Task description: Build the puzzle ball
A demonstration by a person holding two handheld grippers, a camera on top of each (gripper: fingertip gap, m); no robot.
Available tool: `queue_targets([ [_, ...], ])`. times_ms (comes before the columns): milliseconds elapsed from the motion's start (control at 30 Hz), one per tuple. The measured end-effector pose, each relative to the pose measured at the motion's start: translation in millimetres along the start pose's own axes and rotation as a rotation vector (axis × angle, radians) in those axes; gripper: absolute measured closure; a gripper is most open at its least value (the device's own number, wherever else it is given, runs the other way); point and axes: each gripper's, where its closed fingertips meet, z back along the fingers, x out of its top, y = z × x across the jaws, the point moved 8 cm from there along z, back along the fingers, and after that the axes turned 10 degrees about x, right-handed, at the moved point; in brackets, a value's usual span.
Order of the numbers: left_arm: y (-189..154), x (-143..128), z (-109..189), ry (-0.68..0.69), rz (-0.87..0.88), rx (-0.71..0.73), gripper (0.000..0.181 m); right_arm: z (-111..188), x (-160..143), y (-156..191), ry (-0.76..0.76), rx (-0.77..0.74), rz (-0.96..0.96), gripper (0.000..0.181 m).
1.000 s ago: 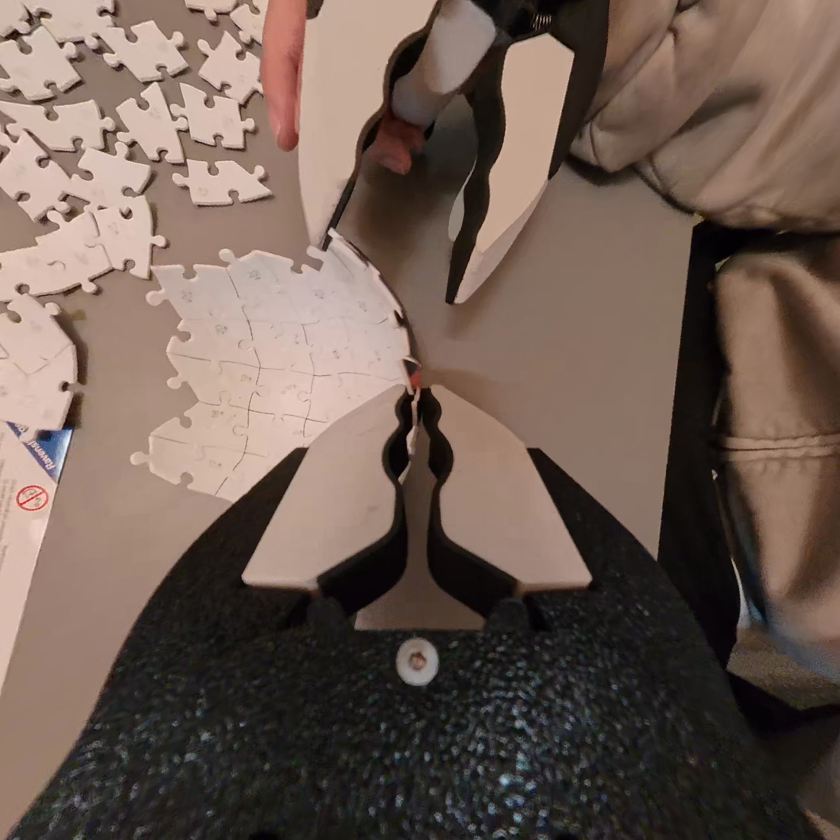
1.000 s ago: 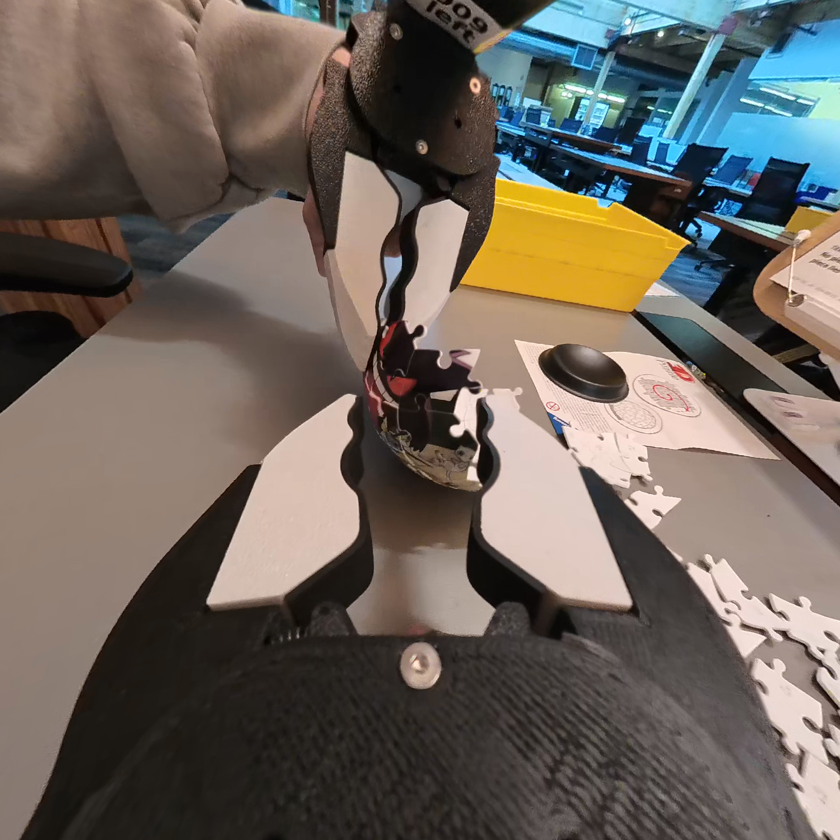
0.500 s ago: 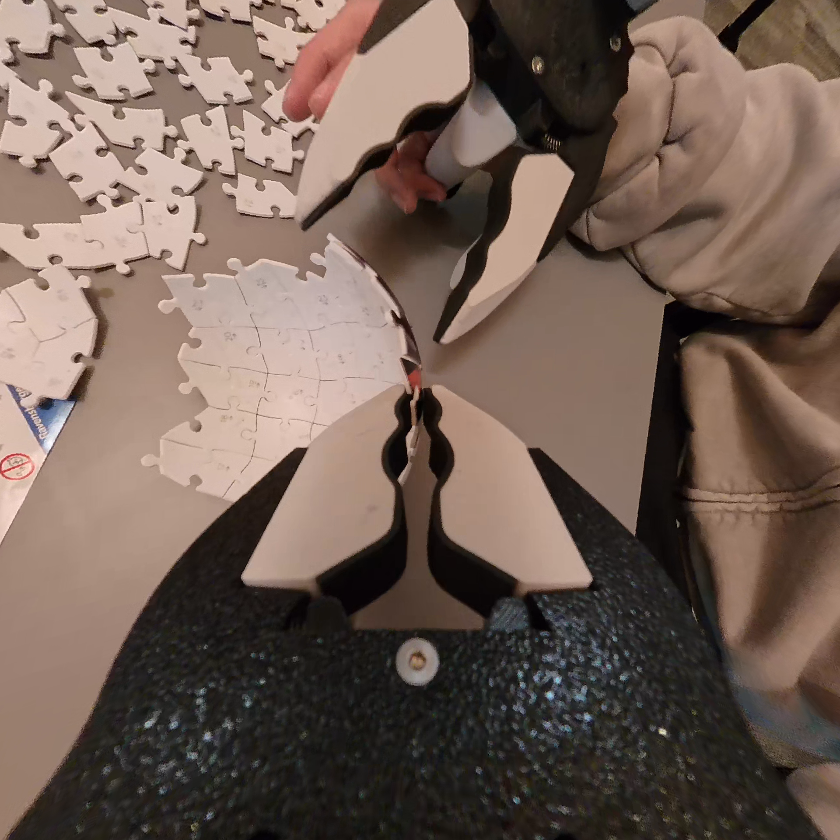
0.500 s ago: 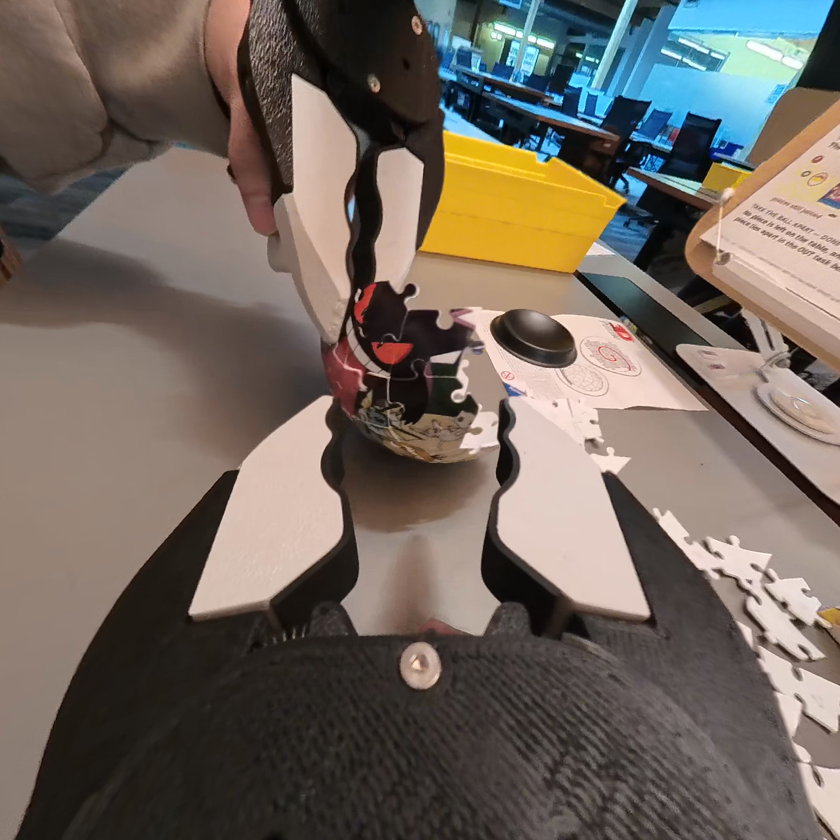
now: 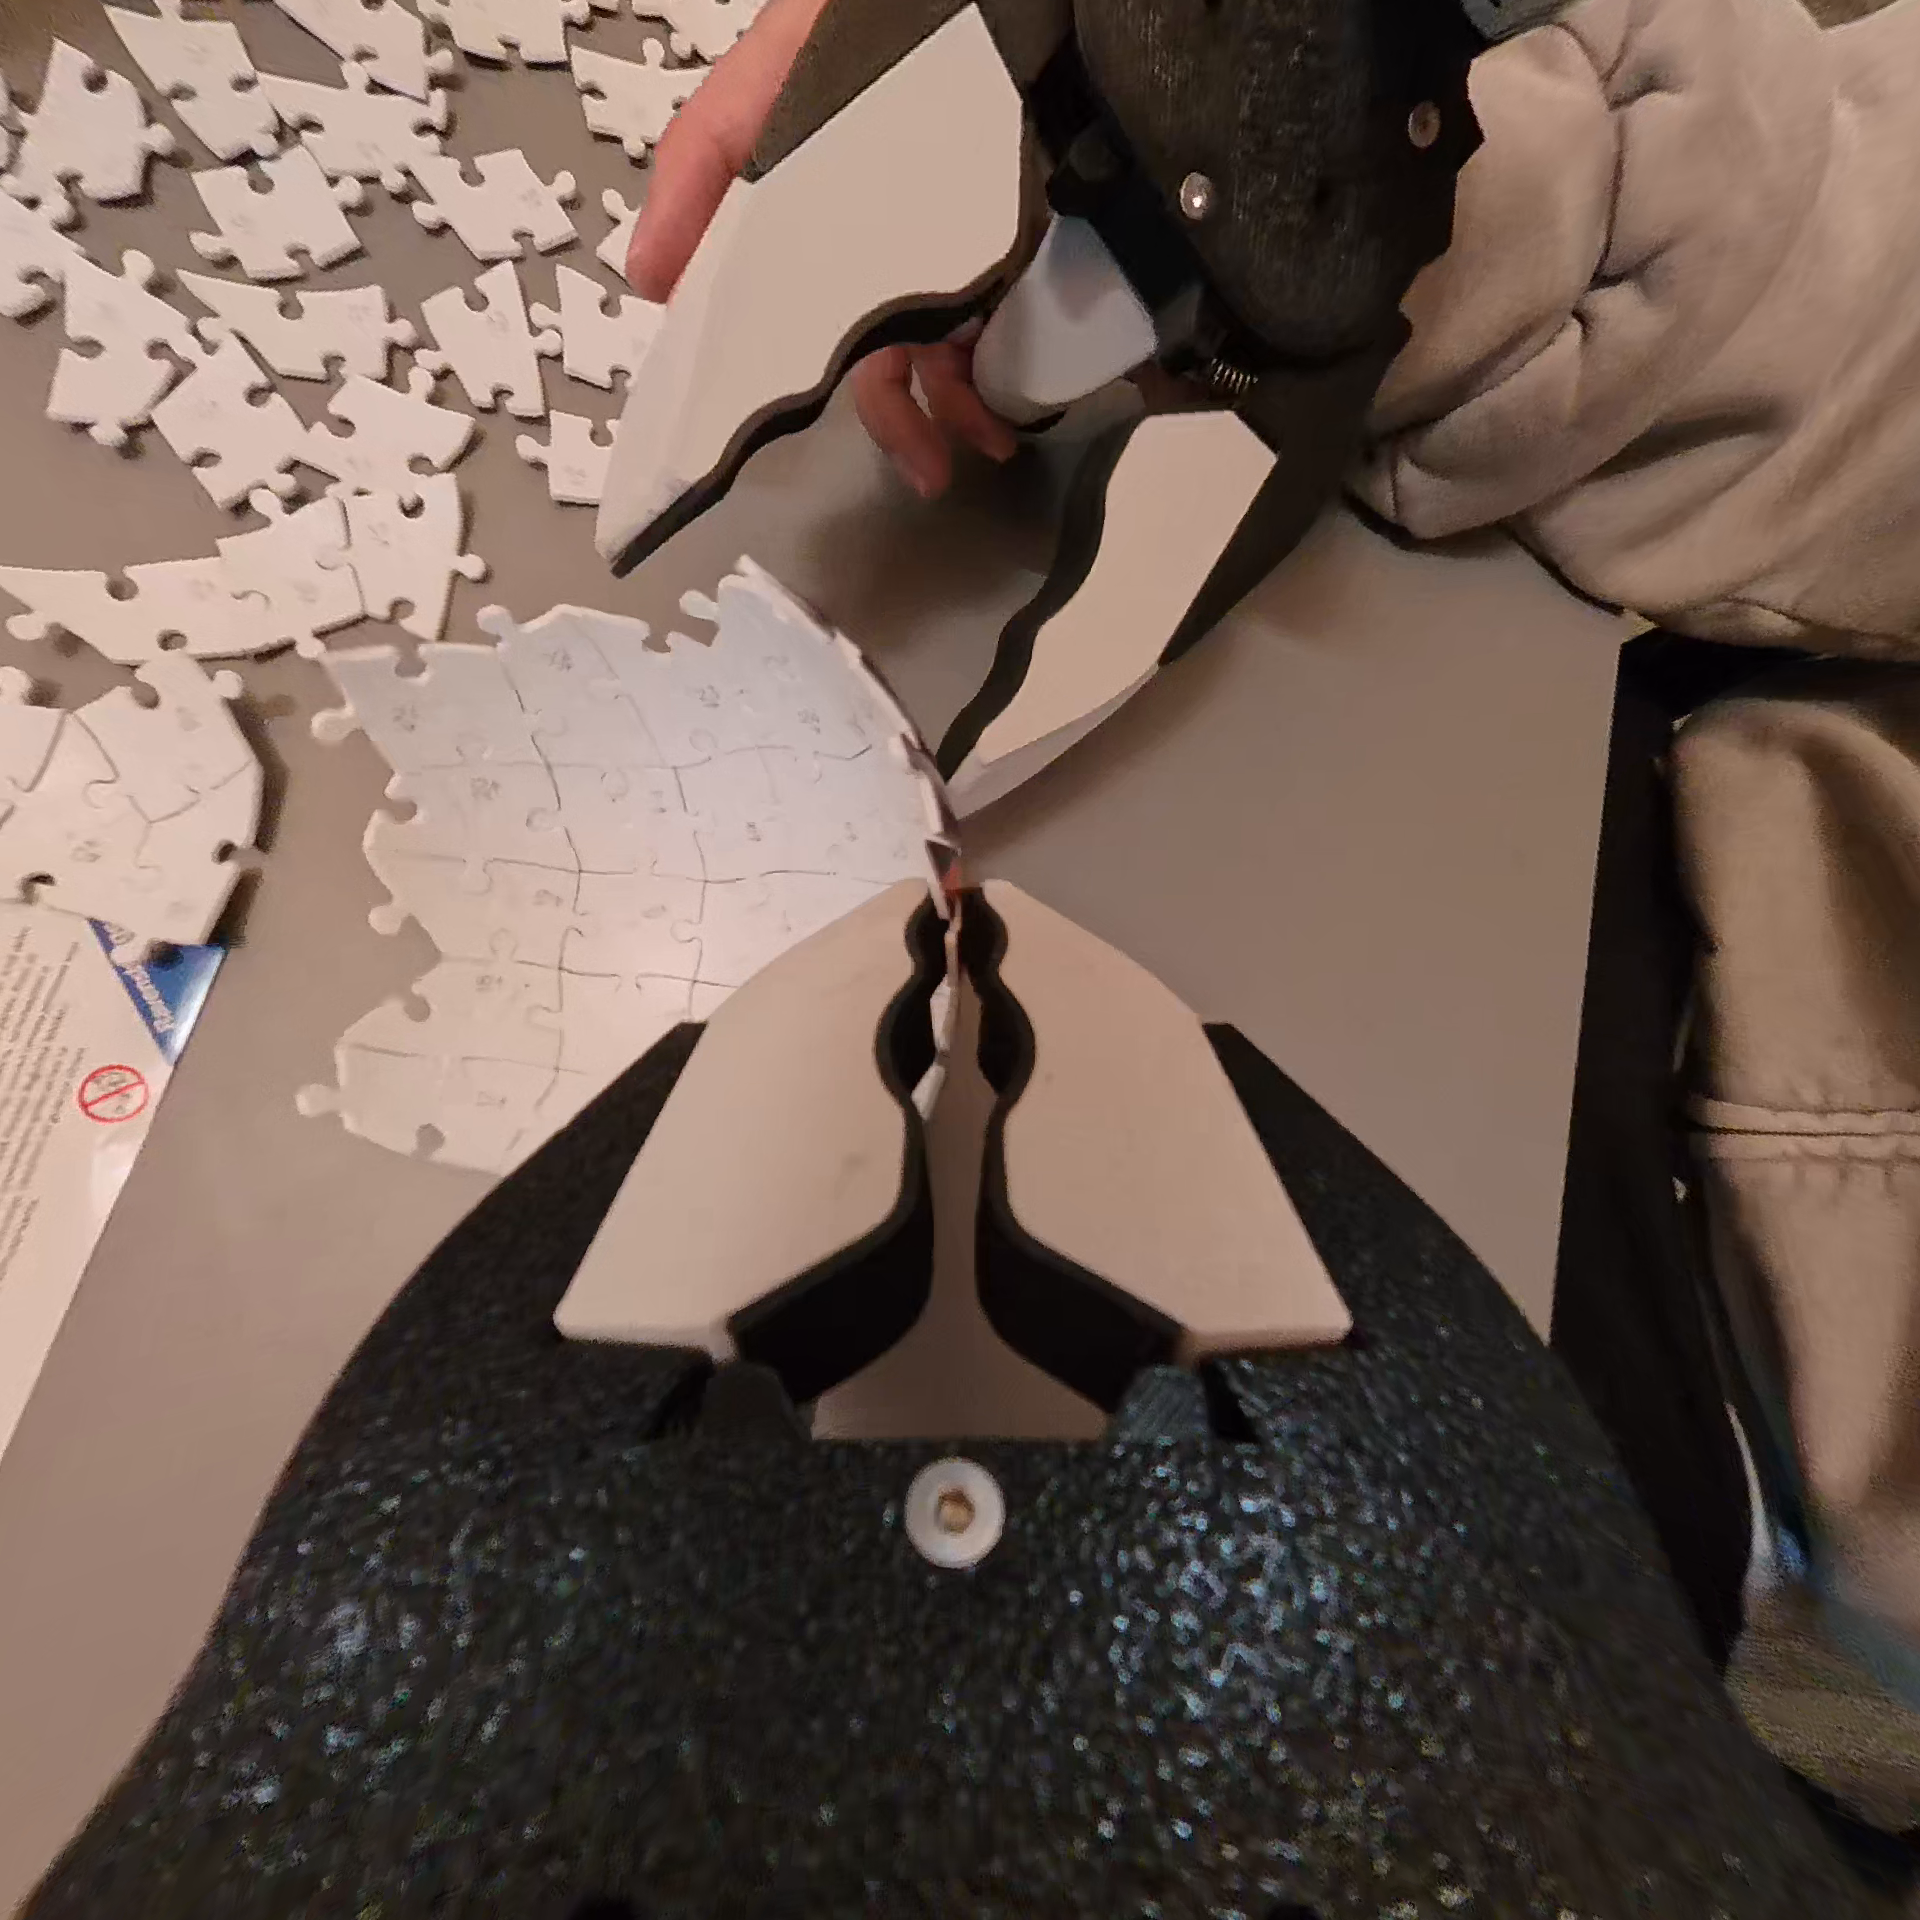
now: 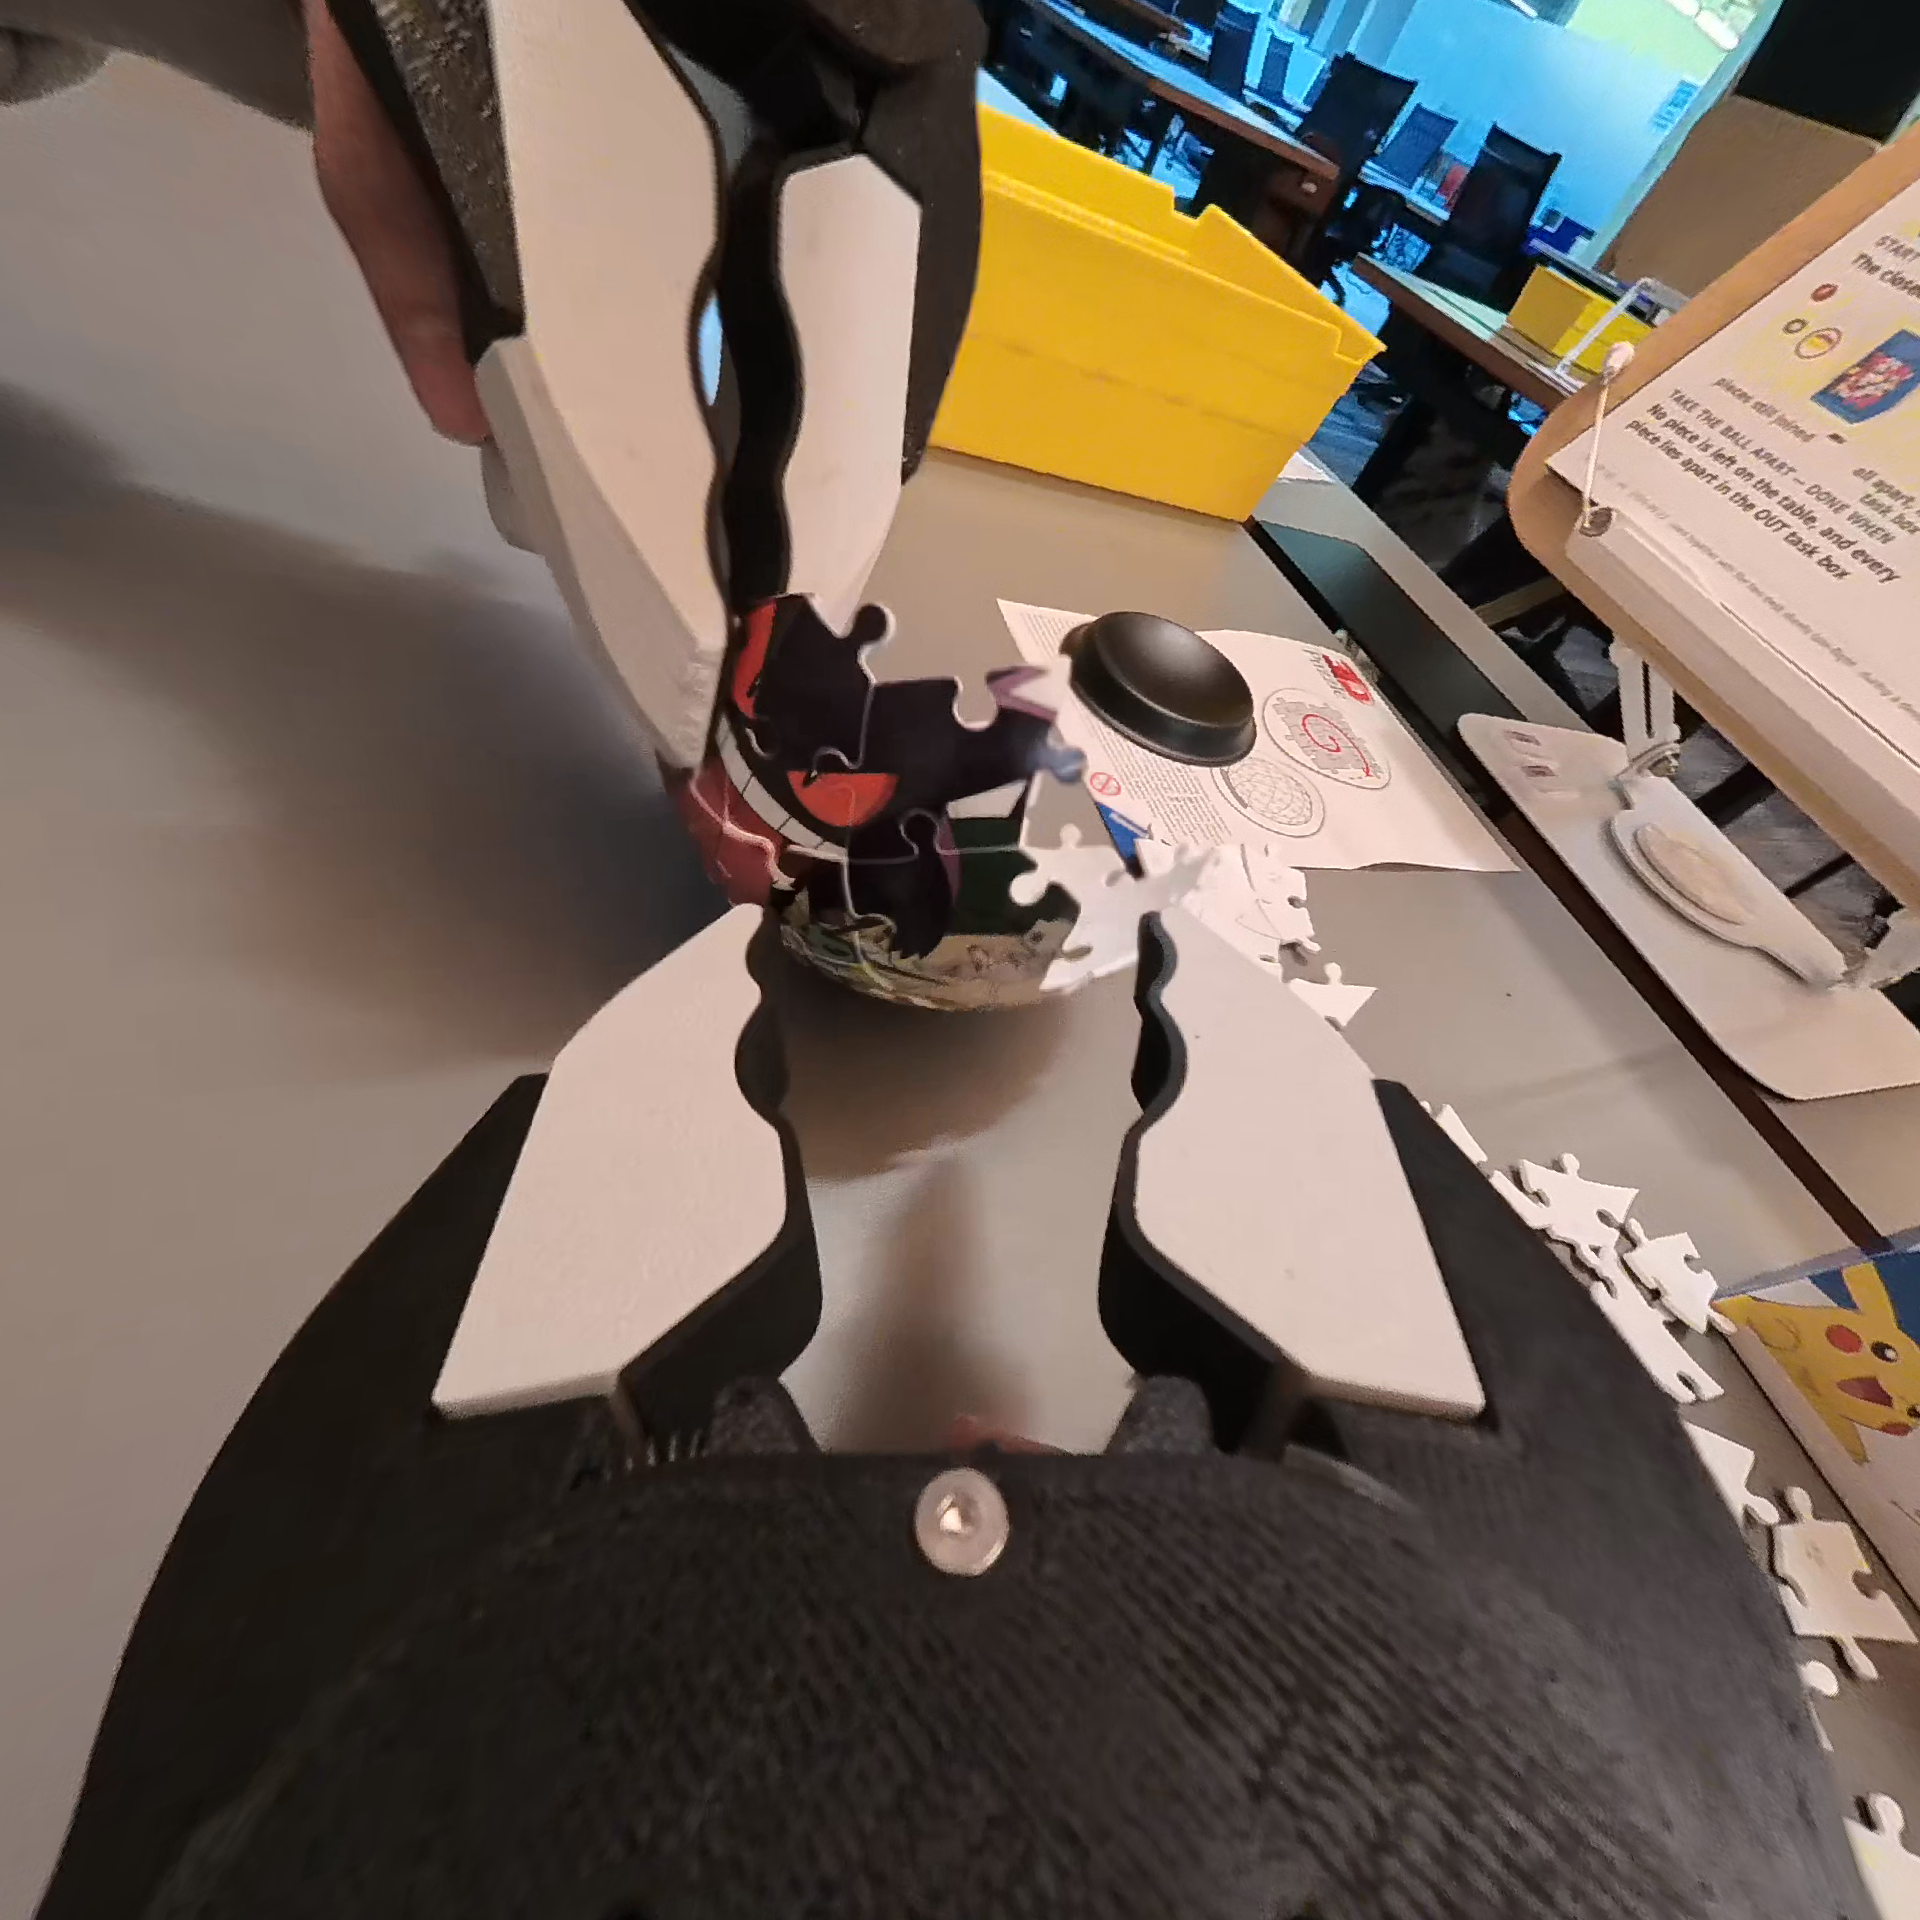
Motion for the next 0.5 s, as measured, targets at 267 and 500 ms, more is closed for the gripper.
queue_targets([
  [267, -5.5, 4.2, -1.3, 0.018, -0.048, 0.002, 0.168, -0.5, 0.0, -0.1, 0.006, -0.003, 0.000, 0.117],
  [500, -5.7, -0.9, -3.5, 0.080, -0.097, 0.009, 0.163, -1.0, -0.1, 0.2, 0.012, -0.008, 0.006, 0.121],
])
